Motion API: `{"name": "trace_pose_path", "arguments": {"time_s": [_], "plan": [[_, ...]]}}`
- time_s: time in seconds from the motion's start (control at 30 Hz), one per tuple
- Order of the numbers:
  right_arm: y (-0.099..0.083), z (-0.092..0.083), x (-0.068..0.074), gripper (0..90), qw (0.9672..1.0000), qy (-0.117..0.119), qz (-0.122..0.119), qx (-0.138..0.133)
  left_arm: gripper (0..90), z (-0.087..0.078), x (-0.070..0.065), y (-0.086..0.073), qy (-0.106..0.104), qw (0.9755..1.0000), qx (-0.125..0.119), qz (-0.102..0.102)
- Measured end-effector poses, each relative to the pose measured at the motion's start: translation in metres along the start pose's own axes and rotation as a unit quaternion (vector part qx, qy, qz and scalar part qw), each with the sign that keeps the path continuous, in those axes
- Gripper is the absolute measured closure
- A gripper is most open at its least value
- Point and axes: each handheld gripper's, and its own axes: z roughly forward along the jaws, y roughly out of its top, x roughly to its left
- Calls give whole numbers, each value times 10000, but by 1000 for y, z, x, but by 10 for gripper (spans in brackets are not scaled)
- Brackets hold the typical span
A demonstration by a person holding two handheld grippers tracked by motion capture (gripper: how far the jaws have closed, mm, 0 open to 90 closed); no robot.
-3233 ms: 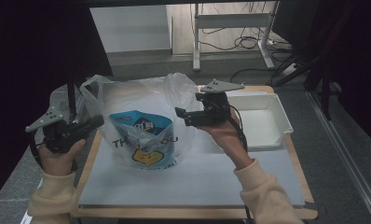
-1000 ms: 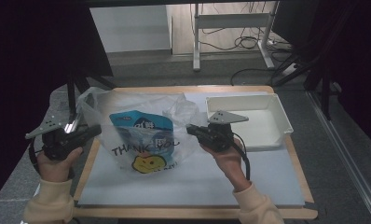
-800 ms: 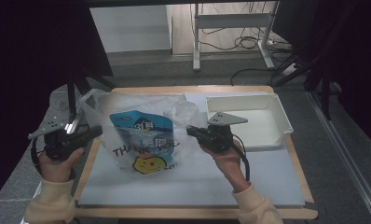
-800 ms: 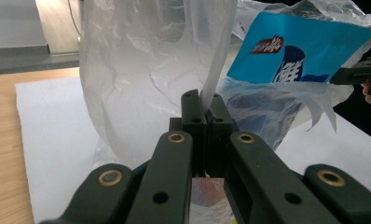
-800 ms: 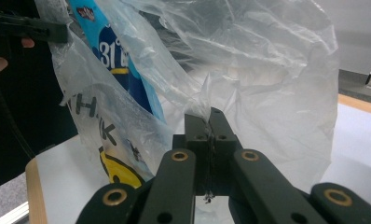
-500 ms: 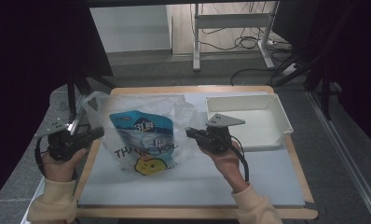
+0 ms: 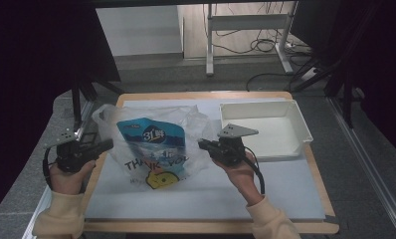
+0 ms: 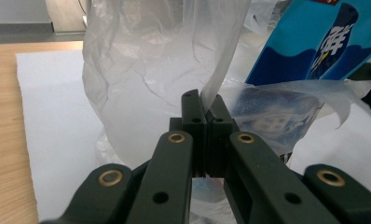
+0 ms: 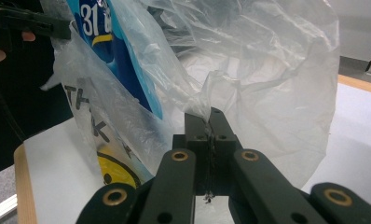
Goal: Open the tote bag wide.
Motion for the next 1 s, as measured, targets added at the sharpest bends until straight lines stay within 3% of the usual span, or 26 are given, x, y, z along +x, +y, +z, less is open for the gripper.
{"name": "trace_pose_path", "arguments": {"time_s": [1.0], "plan": [[-16,10,-5,888,9995,9,93,303,900,14,6,-16,-4,9996,237,-140]]}}
